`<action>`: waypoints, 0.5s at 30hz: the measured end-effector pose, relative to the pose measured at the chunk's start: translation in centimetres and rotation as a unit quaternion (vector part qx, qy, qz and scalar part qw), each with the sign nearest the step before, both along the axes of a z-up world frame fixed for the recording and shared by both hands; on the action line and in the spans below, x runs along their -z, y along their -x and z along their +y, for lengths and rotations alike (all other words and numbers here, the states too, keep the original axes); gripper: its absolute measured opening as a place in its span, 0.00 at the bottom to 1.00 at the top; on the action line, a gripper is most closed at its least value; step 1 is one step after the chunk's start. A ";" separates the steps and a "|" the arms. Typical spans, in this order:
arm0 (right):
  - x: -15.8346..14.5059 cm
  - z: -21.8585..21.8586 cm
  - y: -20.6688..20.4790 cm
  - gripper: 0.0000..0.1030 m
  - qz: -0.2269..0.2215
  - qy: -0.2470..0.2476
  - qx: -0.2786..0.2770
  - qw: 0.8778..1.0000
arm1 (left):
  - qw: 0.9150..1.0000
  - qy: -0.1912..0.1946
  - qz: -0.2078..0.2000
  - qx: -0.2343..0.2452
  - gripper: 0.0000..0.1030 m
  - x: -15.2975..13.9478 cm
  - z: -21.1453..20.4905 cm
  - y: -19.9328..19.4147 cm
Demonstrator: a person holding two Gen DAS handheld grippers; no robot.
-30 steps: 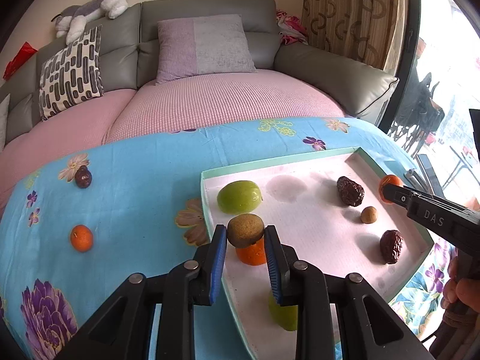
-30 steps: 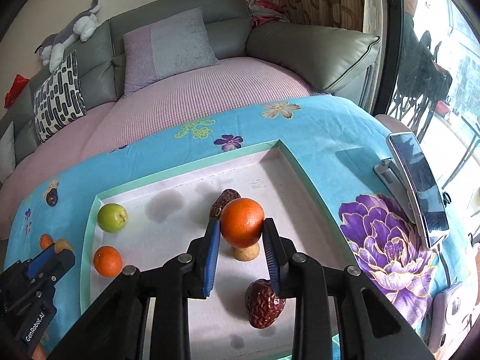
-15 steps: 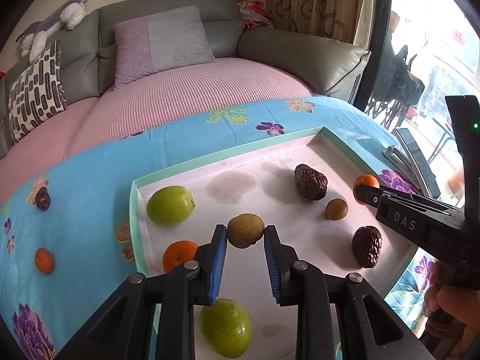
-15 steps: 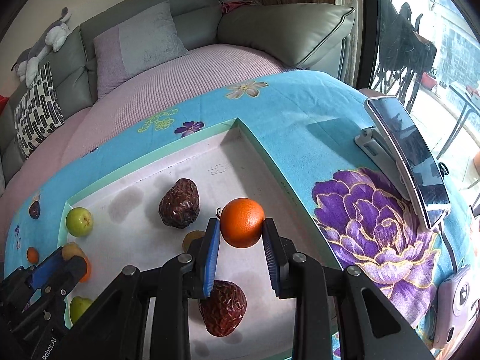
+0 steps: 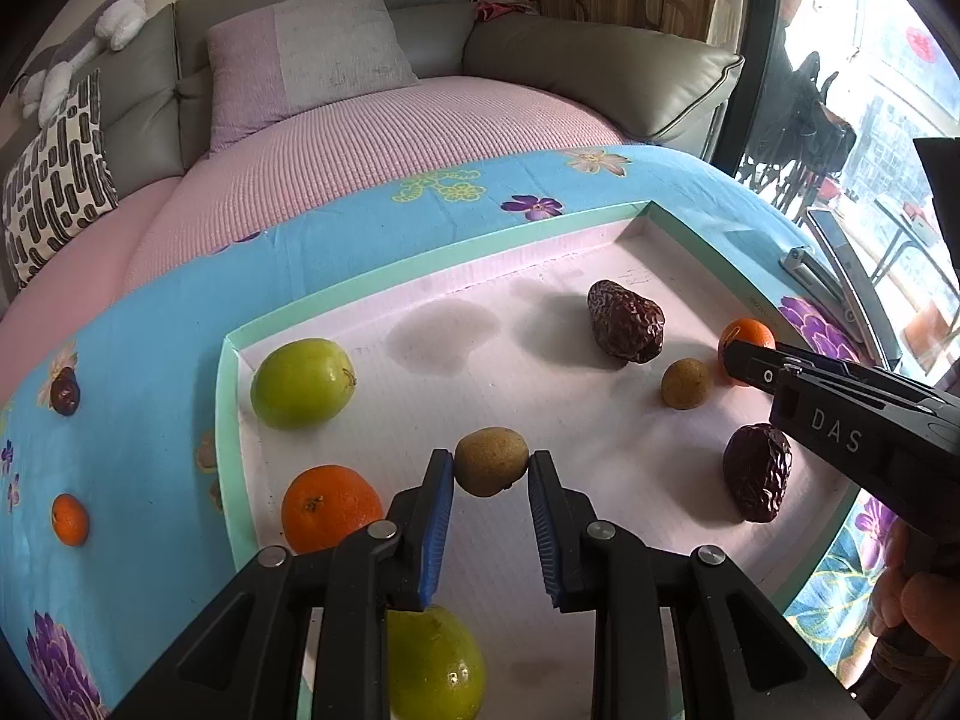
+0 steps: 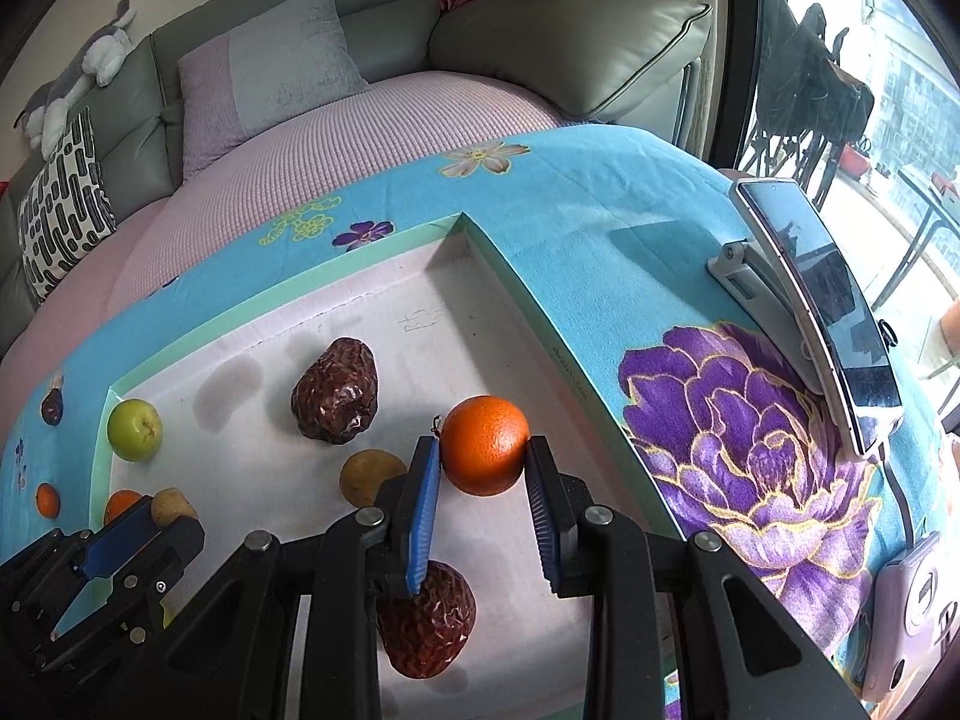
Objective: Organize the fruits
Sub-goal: 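Carry the orange with the right tool while the left tool carries the brown fruit over the tray, then open the right tool to drop the orange while the left tool releases the brown fruit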
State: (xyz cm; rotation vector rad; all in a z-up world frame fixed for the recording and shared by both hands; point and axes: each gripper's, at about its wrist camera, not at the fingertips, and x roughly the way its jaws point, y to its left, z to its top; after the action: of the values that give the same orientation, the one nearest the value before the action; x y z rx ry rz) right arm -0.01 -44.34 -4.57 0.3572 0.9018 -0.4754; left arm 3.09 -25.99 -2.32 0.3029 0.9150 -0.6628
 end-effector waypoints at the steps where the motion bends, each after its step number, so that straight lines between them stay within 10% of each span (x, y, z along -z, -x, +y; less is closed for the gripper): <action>1: 0.0 0.0 0.0 0.30 0.001 0.000 0.000 1.000 | 1.000 -0.002 0.002 0.000 0.27 0.1 -0.1 0.0; 15: 0.1 0.1 -0.1 0.30 0.005 0.001 -0.003 1.000 | 1.000 -0.017 0.015 0.004 0.27 0.9 -0.3 0.0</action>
State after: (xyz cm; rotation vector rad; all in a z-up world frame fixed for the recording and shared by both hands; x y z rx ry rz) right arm 0.10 -44.26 -4.64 0.3499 0.9116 -0.4731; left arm 3.05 -26.29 -3.23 0.3283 0.9557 -0.6604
